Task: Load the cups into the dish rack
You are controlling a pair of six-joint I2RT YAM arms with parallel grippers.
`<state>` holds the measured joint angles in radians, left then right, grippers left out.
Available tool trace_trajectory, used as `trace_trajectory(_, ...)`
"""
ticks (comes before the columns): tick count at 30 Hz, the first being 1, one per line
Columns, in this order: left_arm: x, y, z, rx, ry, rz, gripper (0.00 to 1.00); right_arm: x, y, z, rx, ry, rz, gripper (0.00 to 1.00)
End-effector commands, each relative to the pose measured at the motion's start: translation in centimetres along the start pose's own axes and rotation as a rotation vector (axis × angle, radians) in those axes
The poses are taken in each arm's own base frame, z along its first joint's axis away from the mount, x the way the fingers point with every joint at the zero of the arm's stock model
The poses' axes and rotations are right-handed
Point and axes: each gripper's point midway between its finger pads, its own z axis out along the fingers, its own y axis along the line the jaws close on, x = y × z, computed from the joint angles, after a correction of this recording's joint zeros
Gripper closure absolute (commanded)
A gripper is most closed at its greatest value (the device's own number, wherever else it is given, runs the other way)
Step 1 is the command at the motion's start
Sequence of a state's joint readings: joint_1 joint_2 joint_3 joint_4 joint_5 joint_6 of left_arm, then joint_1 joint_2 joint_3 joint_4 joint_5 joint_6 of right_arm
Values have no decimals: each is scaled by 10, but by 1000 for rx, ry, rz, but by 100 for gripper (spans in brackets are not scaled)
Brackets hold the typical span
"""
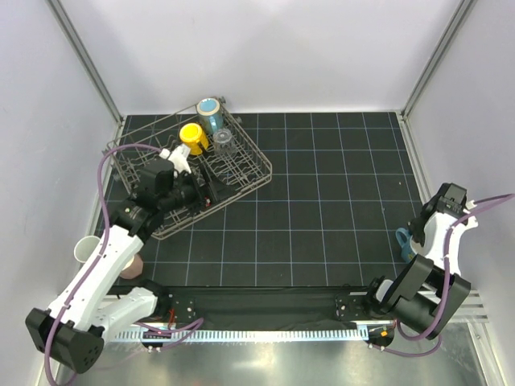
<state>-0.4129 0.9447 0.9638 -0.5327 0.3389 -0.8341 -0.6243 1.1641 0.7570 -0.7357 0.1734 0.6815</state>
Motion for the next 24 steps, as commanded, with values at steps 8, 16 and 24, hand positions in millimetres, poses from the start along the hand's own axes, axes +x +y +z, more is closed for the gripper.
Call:
trace_trajectory(8,-4,-48,30,249,99,-198,16,27,162,-128,-738,-73,-335,96)
trace_trajectory(16,11,-91,45,380,165,-324,16,112,224,-269,-1430,107,-565,96)
trace_trajectory(24,19,-131,50,507,134,-399,19,168,204,-390,-1958,165,-746,96)
